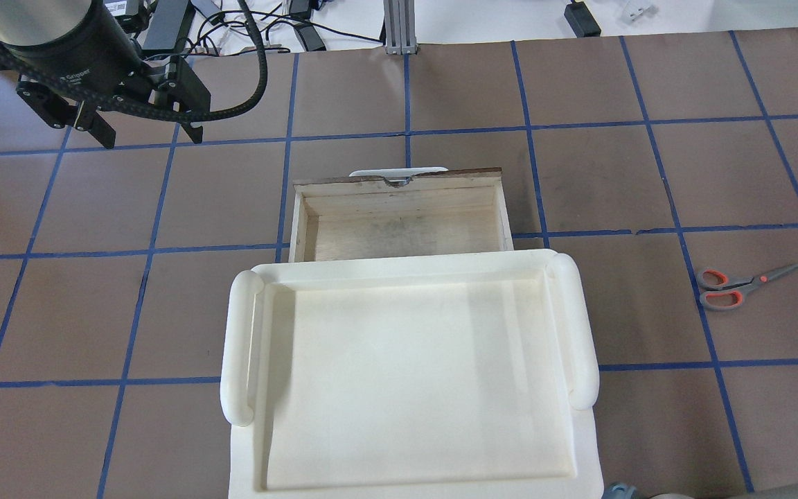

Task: Put scissors in drawer and close it
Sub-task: 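Lower the right gripper onto the scissors and close on the handles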

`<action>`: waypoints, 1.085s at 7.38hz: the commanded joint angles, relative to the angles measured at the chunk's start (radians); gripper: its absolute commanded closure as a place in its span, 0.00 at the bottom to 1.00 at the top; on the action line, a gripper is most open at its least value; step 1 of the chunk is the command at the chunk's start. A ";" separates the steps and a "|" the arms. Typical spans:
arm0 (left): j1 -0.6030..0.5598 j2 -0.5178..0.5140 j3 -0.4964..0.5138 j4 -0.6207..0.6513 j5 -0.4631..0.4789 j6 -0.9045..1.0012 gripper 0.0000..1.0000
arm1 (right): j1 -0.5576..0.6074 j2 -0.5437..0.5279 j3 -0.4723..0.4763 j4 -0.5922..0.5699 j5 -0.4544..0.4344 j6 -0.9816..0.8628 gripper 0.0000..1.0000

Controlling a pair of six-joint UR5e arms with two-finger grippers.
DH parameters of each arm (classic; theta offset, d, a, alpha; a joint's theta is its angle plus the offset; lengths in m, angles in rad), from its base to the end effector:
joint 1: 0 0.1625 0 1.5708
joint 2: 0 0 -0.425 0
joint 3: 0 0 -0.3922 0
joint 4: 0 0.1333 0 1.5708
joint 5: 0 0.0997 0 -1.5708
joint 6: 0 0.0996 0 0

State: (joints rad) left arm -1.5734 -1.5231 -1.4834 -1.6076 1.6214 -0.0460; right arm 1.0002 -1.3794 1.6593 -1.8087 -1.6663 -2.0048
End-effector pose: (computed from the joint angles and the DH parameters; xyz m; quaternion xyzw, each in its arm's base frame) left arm -0.1295 -0.4770 0.5506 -0.0229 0.9982 -0.0497 0.0241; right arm -0.1946 -0.5325 0.3681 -0.6571 0.7520 0.0517 0.0068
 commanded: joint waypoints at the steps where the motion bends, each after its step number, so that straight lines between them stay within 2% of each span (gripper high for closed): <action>1: -0.002 0.001 0.000 0.000 0.000 0.000 0.00 | 0.000 0.022 0.048 -0.010 -0.003 -0.080 0.00; 3: -0.007 0.000 0.000 0.000 -0.002 -0.002 0.00 | -0.002 0.022 0.149 -0.163 0.000 -0.176 0.00; 5: -0.010 0.001 0.000 0.000 -0.003 0.000 0.00 | -0.002 0.025 0.194 -0.189 -0.004 -0.212 0.00; 8: -0.011 0.004 0.000 0.000 -0.006 0.000 0.00 | -0.037 0.086 0.246 -0.309 0.000 -0.349 0.00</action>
State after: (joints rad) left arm -1.5838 -1.5228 -1.4834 -1.6076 1.6164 -0.0461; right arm 0.9876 -1.3180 1.8886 -2.0743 -1.6683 -2.2946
